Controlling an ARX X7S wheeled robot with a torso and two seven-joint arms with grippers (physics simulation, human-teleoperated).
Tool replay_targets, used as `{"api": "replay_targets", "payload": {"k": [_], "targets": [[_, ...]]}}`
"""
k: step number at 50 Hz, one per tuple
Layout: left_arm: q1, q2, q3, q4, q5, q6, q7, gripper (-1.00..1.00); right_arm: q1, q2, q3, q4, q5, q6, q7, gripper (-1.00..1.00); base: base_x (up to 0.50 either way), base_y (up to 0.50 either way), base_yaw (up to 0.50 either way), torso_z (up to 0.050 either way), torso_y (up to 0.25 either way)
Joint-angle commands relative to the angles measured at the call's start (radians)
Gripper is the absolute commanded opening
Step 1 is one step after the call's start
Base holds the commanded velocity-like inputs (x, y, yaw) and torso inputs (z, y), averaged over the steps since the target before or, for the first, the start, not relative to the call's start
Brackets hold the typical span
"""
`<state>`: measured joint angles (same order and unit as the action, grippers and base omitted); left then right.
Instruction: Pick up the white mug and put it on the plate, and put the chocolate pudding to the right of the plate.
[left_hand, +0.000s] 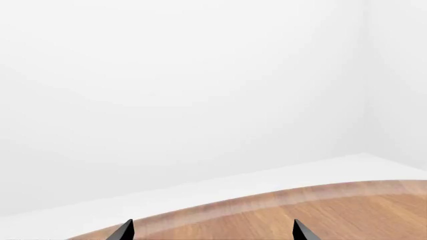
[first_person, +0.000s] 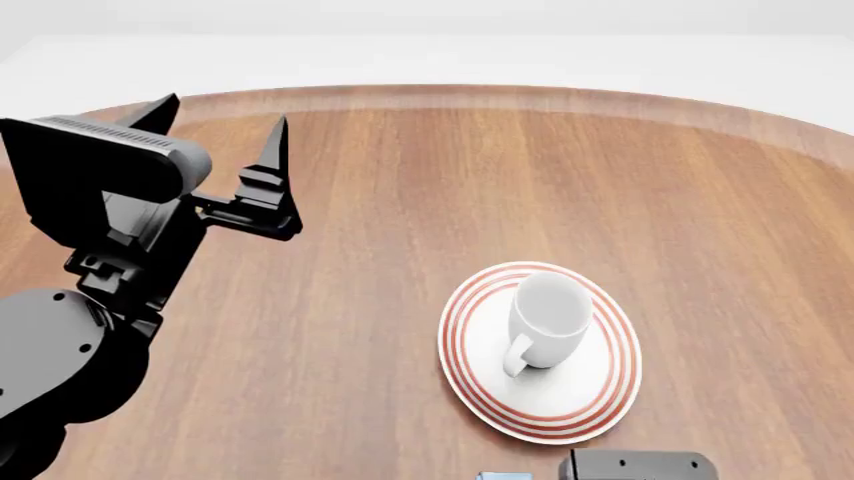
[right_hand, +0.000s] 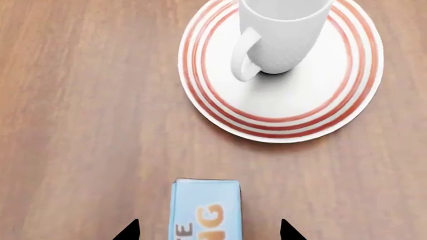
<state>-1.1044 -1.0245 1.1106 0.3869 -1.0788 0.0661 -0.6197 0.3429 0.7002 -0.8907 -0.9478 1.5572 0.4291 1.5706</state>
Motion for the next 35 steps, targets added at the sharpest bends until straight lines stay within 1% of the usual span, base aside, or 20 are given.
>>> {"api": "replay_targets", "payload": {"k": [1,6,14,28,35], "targets": [[0.008,0.001,-0.002,-0.006,0.000,0.006,0.002,1.00,-0.047,-0.062,0.076,0.049,-0.003,0.121,0.000,1.00,0.00,0.00,0.00,0.000,0.000],[0.008,-0.002,-0.005,-0.005,-0.002,0.006,0.003,1.00,-0.059,-0.101,0.092,0.051,0.001,0.175,0.000,1.00,0.00,0.00,0.00,0.000,0.000],[0.011,-0.004,-0.008,-0.005,-0.001,0.007,0.004,1.00,-0.065,-0.124,0.111,0.054,0.008,0.209,0.000,1.00,0.00,0.00,0.00,0.000,0.000],[0.018,0.004,-0.007,-0.012,0.003,0.008,0.005,1.00,-0.079,-0.112,0.133,0.121,-0.017,0.193,-0.031,1.00,0.00,0.00,0.00,0.000,0.000],[0.024,0.002,-0.010,-0.017,0.001,0.014,0.007,1.00,-0.086,-0.125,0.117,0.143,-0.036,0.203,-0.047,1.00,0.00,0.00,0.00,0.000,0.000]]}}
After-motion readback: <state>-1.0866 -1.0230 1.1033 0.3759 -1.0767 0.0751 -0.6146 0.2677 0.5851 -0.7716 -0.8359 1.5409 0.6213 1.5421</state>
